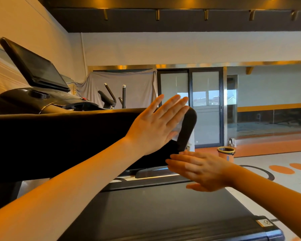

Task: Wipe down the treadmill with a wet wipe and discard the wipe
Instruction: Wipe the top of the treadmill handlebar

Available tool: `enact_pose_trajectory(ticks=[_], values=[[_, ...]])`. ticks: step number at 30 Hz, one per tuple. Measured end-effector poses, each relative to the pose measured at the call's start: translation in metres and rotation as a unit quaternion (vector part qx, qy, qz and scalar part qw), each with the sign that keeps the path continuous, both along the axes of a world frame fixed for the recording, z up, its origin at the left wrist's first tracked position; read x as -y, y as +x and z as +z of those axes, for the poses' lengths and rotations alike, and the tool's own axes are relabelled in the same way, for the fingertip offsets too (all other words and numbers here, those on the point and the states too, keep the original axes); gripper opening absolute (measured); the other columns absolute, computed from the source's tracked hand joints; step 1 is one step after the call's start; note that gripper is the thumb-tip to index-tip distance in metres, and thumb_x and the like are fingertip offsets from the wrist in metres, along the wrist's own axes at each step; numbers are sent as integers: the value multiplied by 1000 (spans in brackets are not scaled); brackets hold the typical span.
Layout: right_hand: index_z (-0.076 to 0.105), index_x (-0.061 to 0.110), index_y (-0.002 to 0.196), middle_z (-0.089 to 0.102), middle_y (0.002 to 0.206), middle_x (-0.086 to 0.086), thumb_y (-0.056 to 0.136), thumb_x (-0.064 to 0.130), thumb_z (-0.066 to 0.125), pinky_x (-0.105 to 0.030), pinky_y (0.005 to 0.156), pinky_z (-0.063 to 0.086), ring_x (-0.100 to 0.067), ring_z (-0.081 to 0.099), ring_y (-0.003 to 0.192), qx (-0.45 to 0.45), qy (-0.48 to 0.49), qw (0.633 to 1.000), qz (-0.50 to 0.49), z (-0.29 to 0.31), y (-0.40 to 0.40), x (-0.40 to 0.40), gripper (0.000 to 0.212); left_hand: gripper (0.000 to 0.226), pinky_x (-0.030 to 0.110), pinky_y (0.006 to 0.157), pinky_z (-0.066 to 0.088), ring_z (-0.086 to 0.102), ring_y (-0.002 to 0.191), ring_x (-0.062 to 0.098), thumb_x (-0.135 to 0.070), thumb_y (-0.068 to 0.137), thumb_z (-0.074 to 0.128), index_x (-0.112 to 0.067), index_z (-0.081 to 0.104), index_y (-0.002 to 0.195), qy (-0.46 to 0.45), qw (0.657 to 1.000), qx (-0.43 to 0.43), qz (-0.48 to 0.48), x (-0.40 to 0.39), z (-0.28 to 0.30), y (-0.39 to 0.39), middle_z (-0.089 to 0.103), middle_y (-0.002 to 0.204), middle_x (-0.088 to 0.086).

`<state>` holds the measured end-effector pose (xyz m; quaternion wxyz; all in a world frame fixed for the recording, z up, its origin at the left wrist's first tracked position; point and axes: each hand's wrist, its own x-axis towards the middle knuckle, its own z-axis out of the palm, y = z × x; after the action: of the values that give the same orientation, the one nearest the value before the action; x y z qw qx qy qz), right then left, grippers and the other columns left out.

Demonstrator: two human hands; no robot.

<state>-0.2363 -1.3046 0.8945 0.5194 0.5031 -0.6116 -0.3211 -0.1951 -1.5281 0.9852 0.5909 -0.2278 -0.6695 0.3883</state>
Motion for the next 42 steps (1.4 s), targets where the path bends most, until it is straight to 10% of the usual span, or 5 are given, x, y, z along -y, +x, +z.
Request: enact_pose_trajectory(ticks=[22, 31, 42], values=[[31, 7, 146, 37, 144, -12, 104, 48, 26, -48, 113, 25, -30, 39, 131, 5, -134, 990, 46, 12, 12, 19, 58, 71, 49, 120, 6, 3, 151, 28, -52, 100, 6, -10, -2, 157, 44, 999, 8, 28, 30, -6, 8, 0, 164, 10], [22, 9, 152, 22, 159, -13, 104, 51, 24, -37, 124, 4, -27, 12, 149, 93, -351, 927, 93, 52, 27, 101, 64, 70, 53, 117, 18, 33, 143, 31, -53, 98, 29, -10, 21, 153, 176, 984, 26, 16, 128, -17, 30, 32, 157, 12], [43, 6, 145, 52, 142, -16, 102, 49, 31, -41, 119, 15, -31, 38, 136, 98, -481, 870, 34, 55, 32, 163, 62, 51, 41, 98, 45, 54, 114, 26, -47, 99, 36, -15, 43, 138, 211, 975, 18, -67, 139, -16, 25, 62, 125, 9]])
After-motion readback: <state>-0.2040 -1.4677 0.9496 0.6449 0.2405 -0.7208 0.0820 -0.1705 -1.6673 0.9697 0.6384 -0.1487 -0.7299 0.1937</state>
